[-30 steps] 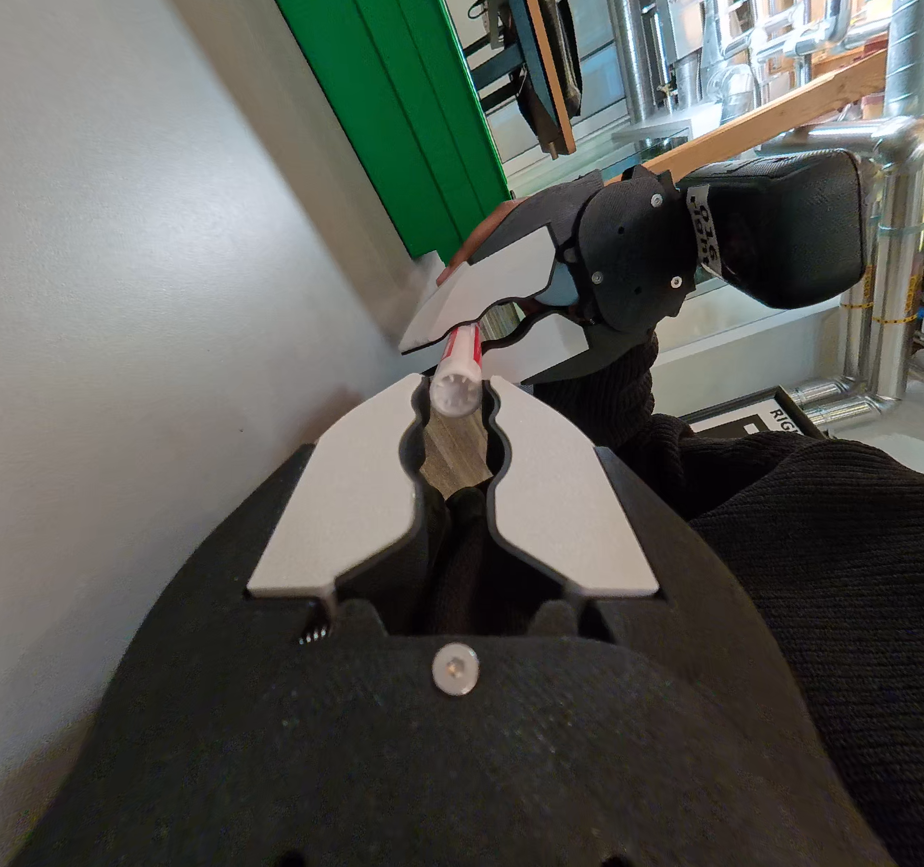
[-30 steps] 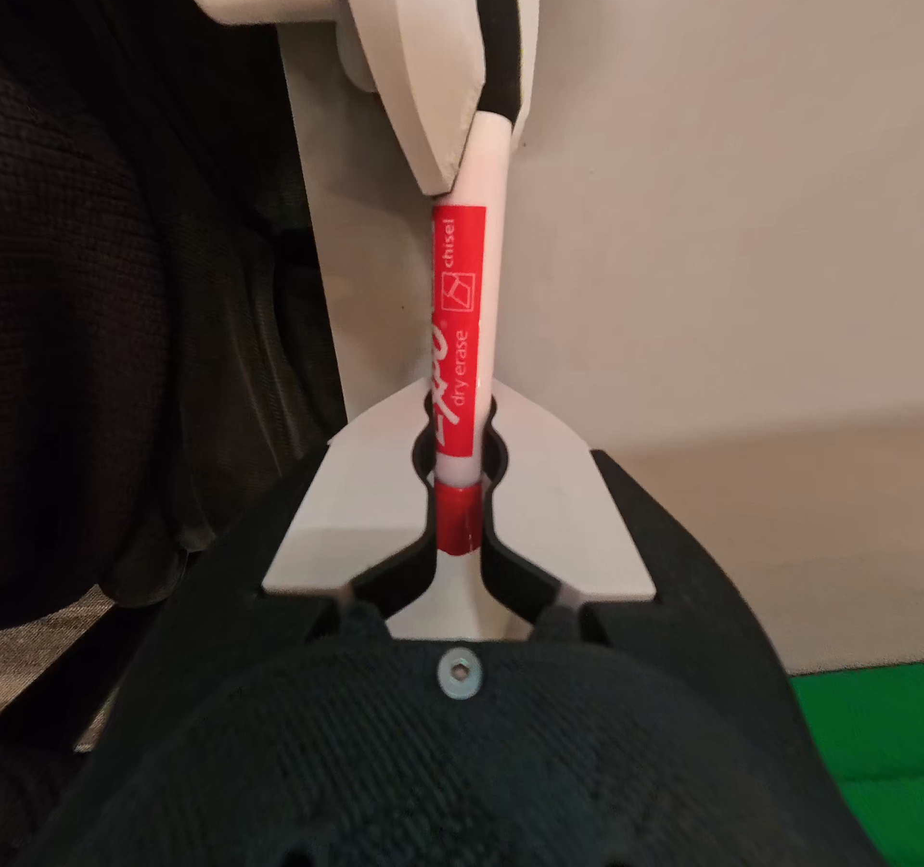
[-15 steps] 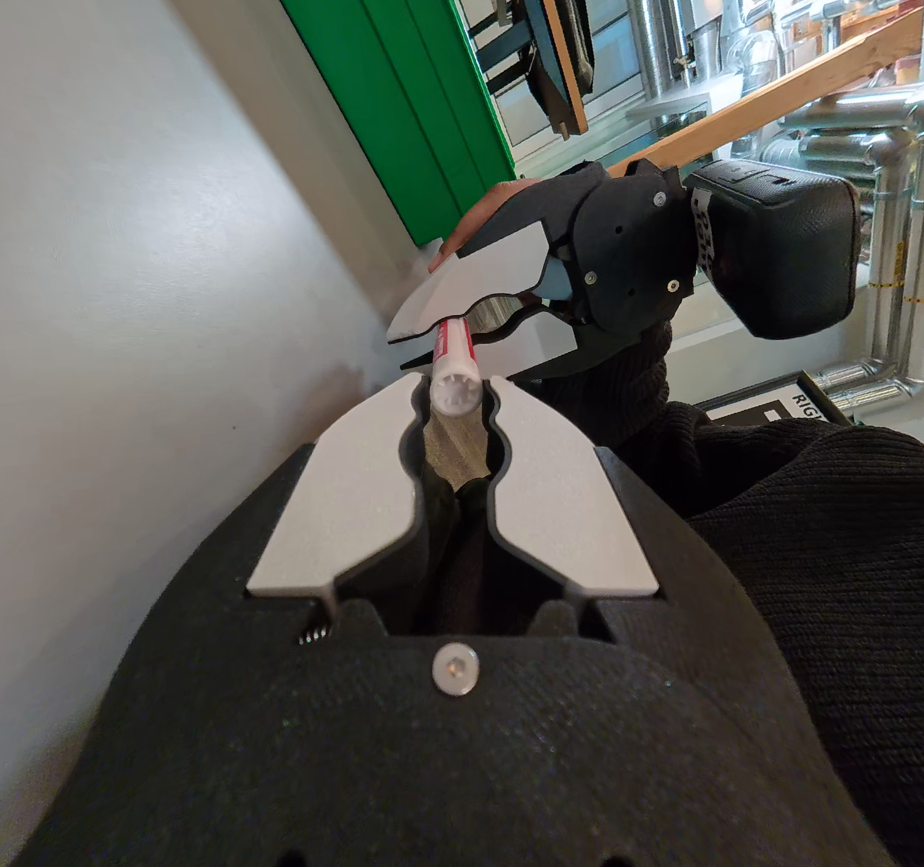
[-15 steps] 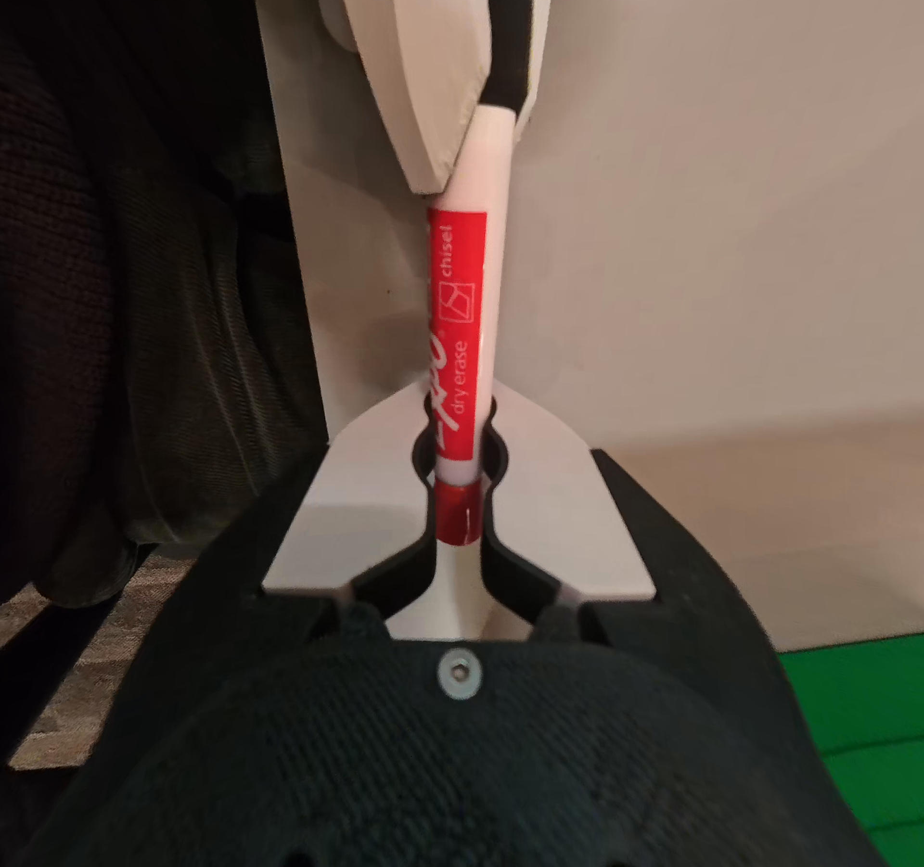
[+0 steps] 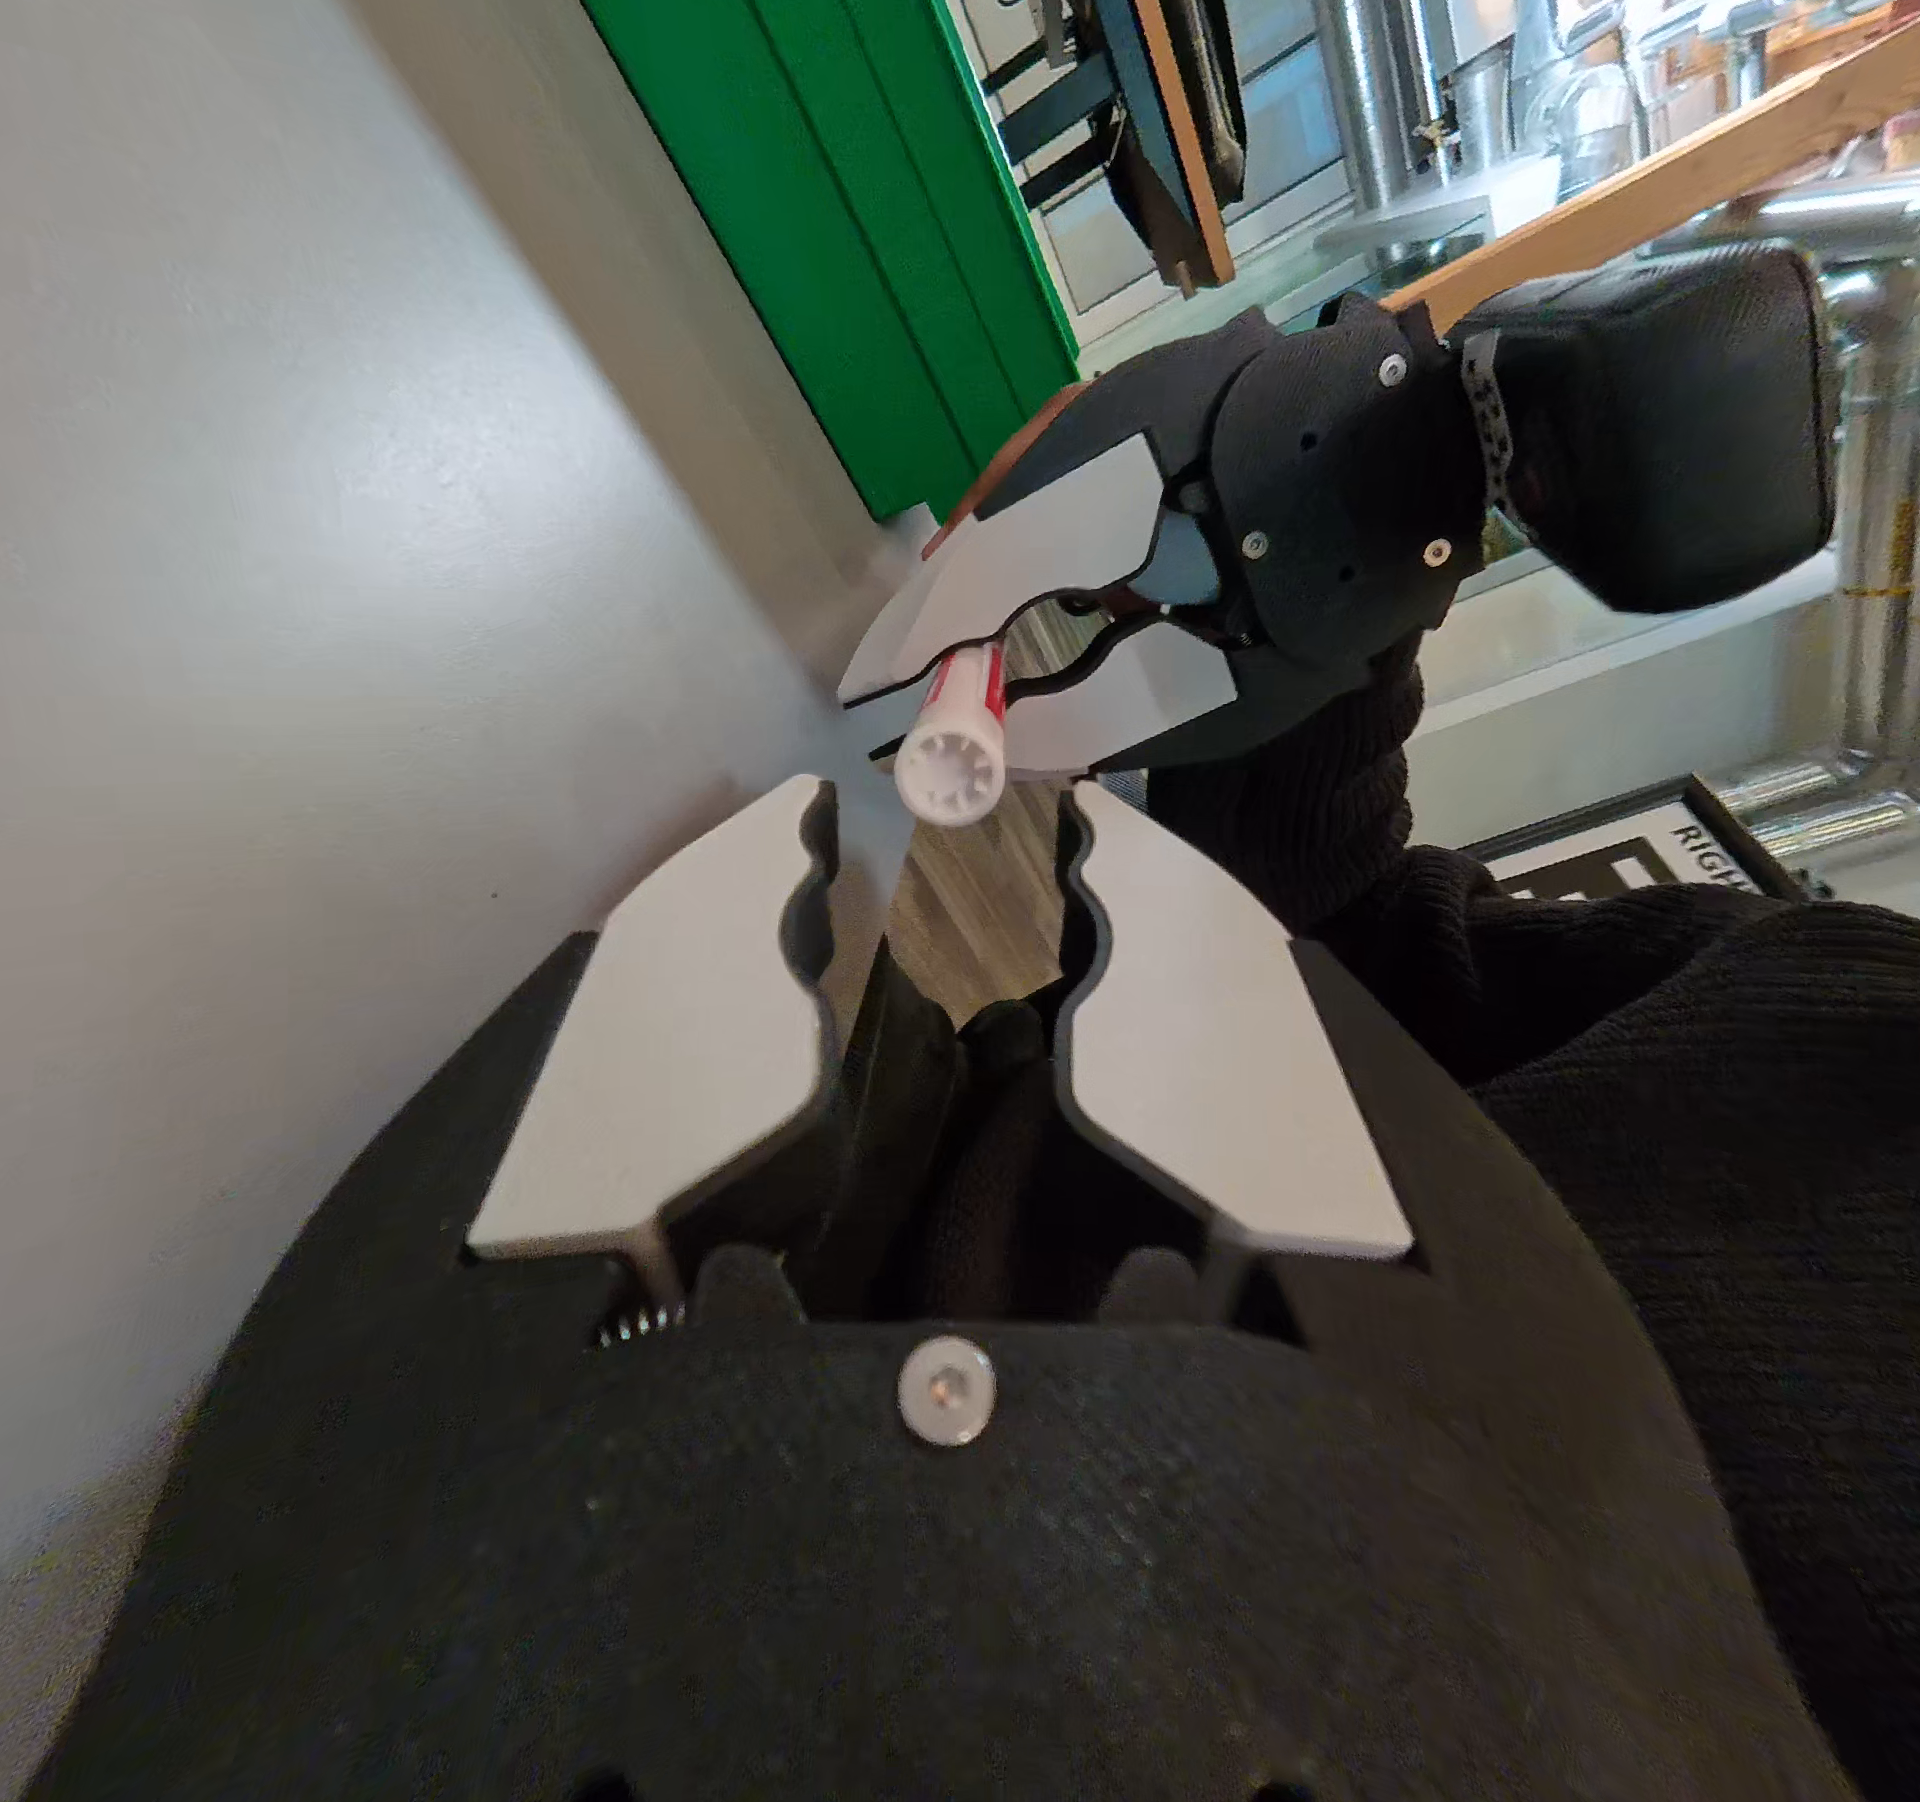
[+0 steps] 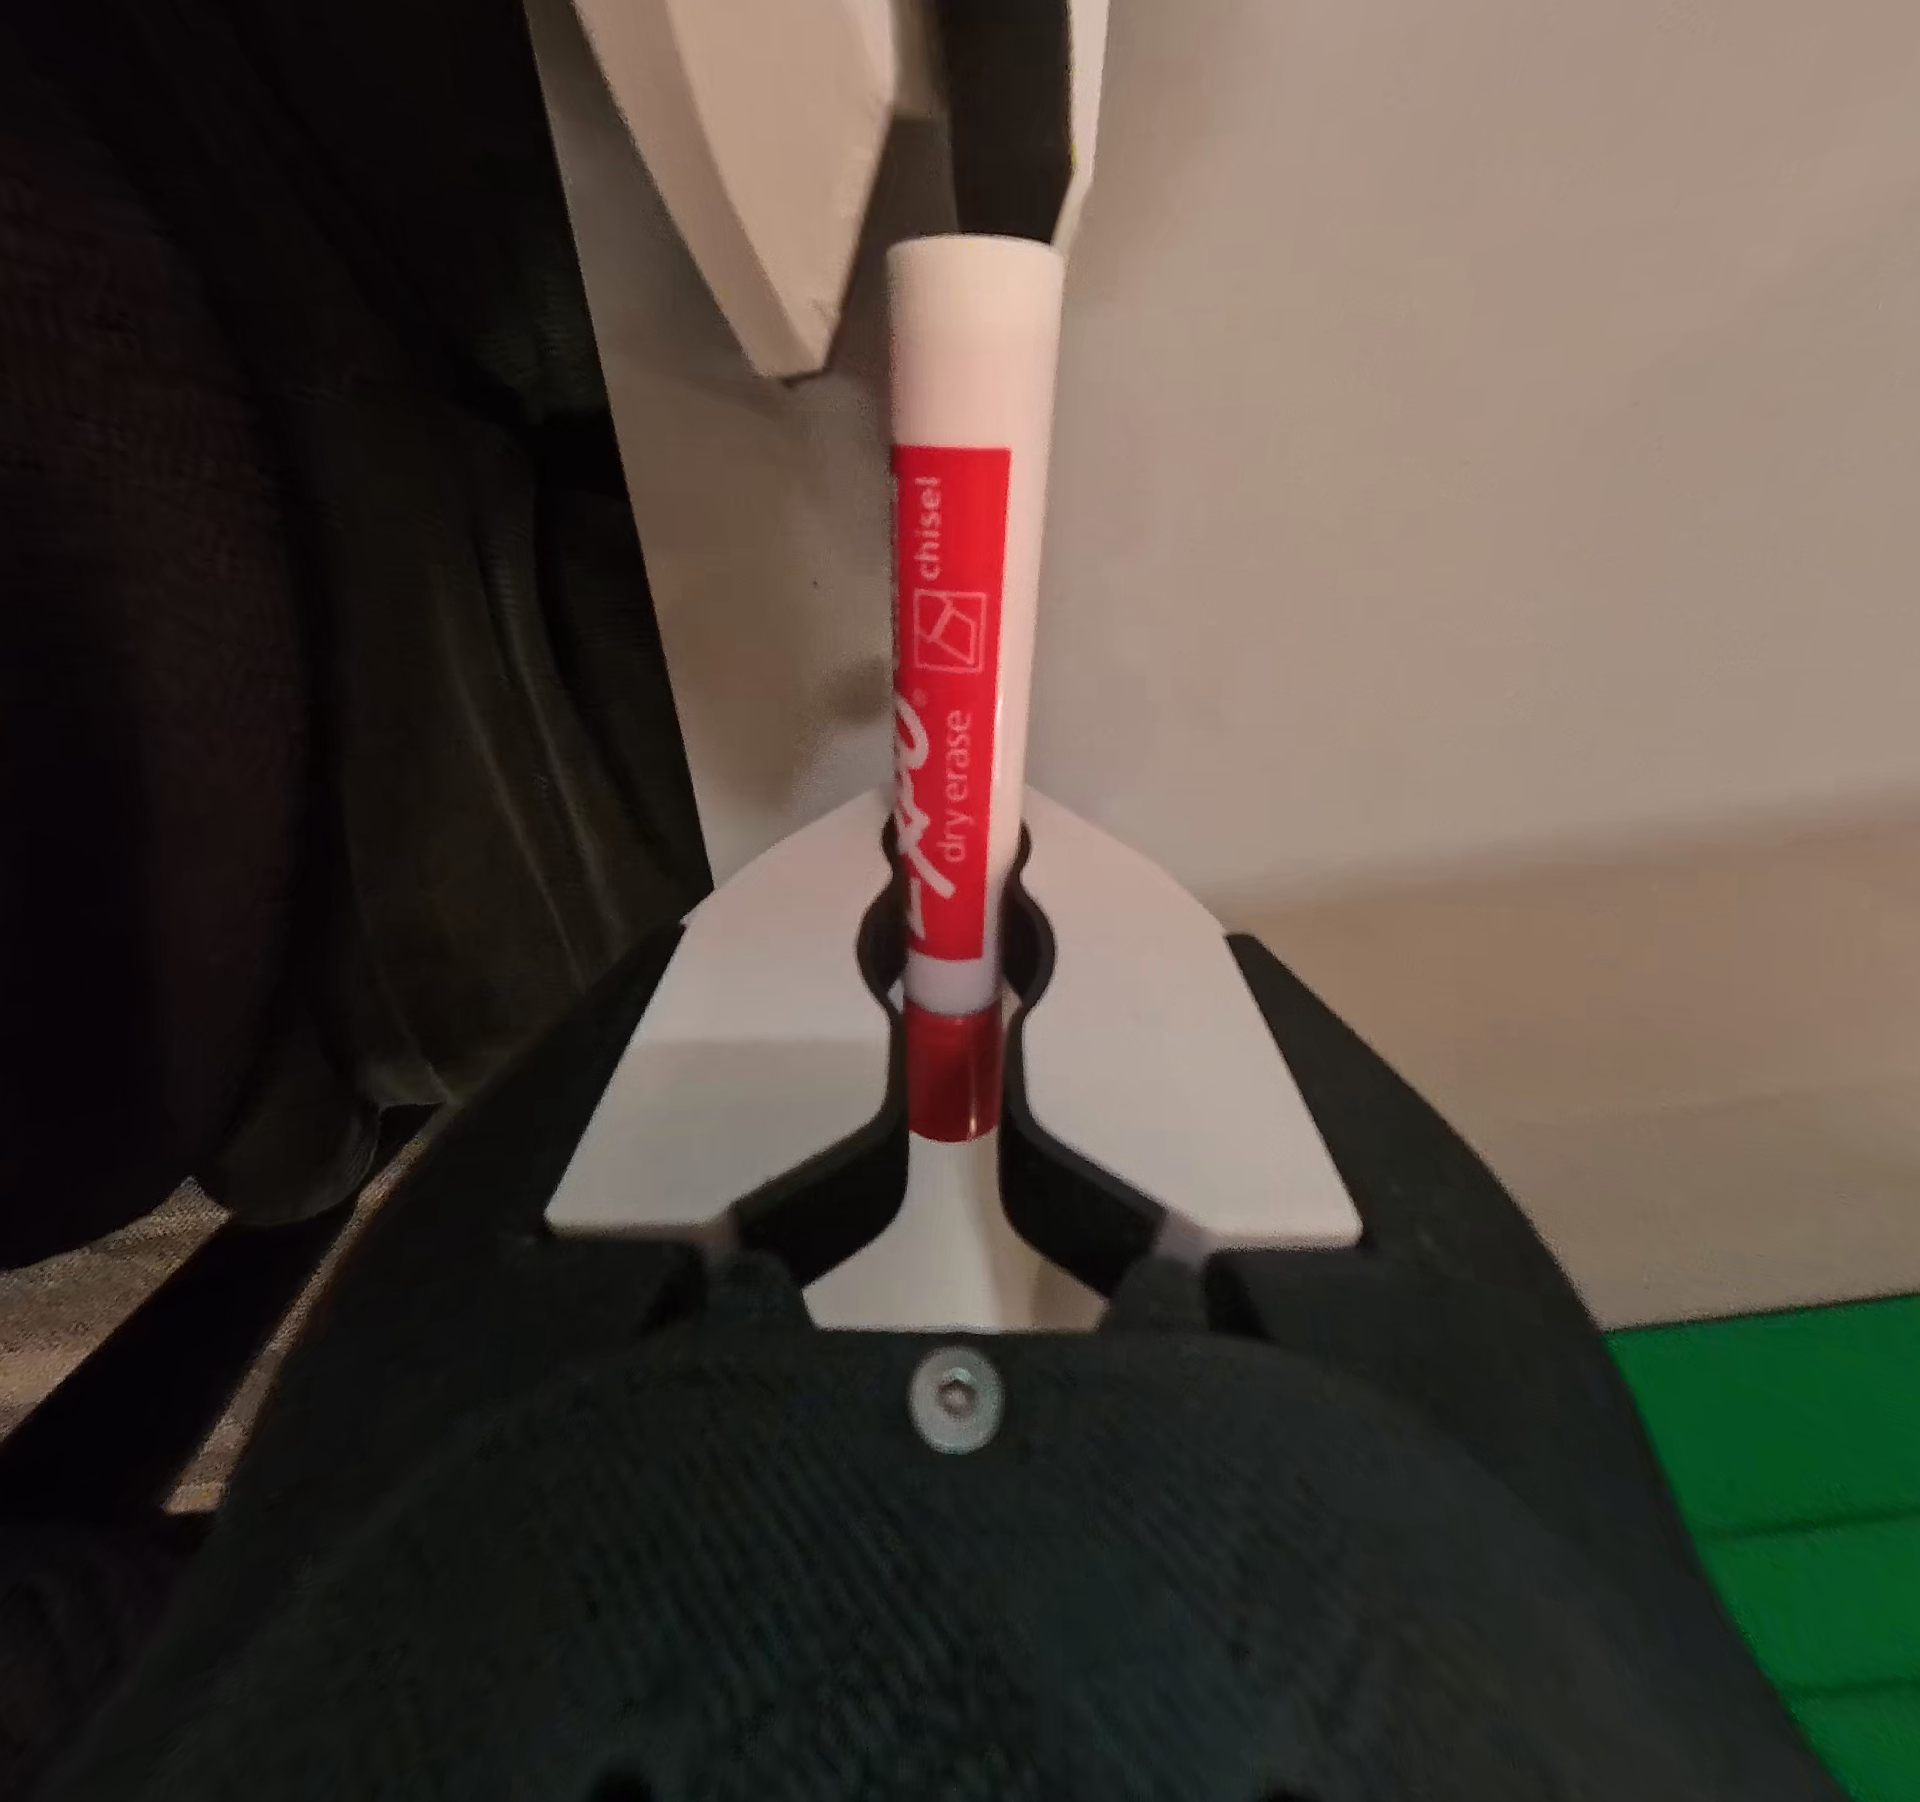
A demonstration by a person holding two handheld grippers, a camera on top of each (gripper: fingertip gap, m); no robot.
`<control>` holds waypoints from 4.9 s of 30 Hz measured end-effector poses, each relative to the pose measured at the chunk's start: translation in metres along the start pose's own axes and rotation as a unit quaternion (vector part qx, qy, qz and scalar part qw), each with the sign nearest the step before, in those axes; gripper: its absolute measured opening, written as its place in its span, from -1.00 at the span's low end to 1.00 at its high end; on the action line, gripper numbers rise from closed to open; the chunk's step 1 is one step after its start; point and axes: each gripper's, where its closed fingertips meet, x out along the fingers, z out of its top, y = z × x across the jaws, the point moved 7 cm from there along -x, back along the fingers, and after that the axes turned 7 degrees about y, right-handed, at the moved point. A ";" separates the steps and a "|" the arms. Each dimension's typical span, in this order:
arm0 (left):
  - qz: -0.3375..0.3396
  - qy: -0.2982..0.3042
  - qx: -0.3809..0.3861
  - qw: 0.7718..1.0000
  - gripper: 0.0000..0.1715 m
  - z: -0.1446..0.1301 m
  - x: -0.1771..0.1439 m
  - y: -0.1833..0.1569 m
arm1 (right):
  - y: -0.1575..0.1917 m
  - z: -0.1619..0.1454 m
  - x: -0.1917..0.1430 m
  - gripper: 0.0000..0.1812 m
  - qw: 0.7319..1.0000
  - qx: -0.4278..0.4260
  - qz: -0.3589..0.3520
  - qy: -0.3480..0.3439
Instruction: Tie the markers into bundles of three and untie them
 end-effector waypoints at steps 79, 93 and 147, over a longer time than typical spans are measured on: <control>0.497 0.019 -0.032 0.867 -0.39 0.097 -0.255 0.100 | 0.001 0.046 -0.001 -0.84 0.998 -0.046 -0.020 -0.042; 0.596 0.045 0.038 0.801 -0.74 0.085 -0.286 0.100 | -0.012 0.038 0.008 -0.85 0.998 -0.035 0.004 -0.060; 0.034 0.088 0.218 0.971 -0.81 0.023 -0.038 -0.038 | 0.001 0.011 -0.007 -0.84 0.995 -0.003 0.086 -0.047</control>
